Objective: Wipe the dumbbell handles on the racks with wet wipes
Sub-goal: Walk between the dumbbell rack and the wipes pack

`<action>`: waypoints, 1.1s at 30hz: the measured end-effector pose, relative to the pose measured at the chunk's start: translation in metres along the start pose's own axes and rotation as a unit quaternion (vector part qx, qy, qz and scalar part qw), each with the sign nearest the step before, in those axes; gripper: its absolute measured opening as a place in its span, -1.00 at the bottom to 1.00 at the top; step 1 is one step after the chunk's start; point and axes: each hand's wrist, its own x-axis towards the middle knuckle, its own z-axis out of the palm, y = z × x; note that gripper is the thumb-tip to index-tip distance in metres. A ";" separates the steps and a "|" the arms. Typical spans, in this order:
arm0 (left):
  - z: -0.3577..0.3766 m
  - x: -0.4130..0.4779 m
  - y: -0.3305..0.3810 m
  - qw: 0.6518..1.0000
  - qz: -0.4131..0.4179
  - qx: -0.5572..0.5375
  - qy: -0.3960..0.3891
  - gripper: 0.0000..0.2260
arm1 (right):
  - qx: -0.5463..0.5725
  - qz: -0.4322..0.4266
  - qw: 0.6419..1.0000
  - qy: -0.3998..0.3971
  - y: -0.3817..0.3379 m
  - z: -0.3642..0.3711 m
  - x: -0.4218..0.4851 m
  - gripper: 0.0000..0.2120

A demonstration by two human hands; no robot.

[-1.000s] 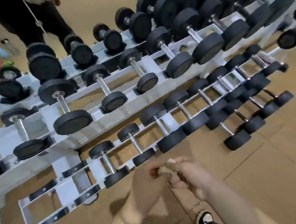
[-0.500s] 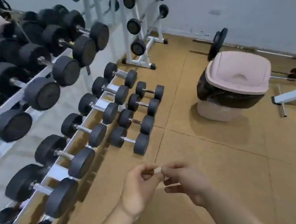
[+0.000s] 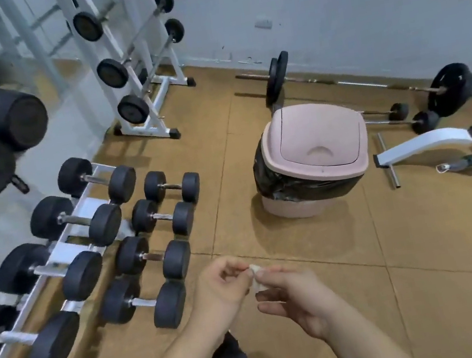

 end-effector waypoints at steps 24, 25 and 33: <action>0.304 0.505 0.212 0.957 -0.073 0.229 -0.164 -0.75 | -0.300 -0.089 0.917 0.248 -0.431 -0.298 0.392 -0.83; 0.315 0.519 0.214 0.952 -0.077 0.243 -0.168 -0.68 | -0.341 -0.073 0.906 0.240 -0.437 -0.308 0.408 -0.87; 0.387 0.610 0.188 0.904 -0.114 0.324 -0.254 -0.47 | -0.472 0.010 0.866 0.168 -0.427 -0.373 0.510 -0.86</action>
